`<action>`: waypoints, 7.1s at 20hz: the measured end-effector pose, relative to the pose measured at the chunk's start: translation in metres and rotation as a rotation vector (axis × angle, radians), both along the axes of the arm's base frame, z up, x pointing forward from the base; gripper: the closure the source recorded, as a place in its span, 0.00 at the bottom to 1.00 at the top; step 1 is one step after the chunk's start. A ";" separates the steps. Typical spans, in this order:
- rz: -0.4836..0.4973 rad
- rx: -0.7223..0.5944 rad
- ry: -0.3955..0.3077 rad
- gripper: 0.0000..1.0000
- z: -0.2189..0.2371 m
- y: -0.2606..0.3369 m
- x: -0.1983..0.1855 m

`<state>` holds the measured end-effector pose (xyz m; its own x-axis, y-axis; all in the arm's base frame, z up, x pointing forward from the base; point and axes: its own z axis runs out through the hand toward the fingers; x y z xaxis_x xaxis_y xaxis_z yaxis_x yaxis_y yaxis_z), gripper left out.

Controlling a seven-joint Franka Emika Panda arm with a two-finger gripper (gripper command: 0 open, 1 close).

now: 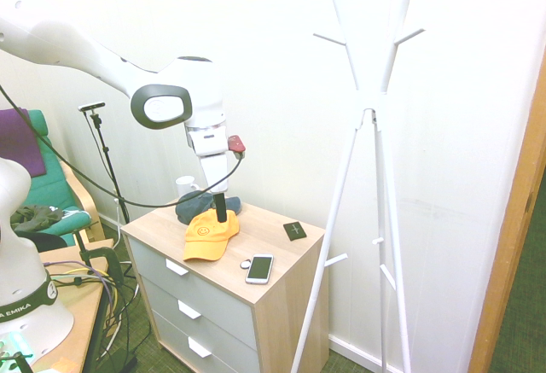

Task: Hang the cap

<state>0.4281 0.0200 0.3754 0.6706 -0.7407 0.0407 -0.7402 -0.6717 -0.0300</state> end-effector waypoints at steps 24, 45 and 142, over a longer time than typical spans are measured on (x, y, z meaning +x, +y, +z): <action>0.283 -0.079 0.049 0.00 -0.081 0.253 0.019; 0.461 -0.052 0.026 0.00 -0.158 0.461 0.007; 0.675 -1.193 -0.372 1.00 0.256 0.066 0.104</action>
<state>0.5322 0.0860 0.6314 0.6877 0.3160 0.6537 -0.3471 -0.6477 0.6783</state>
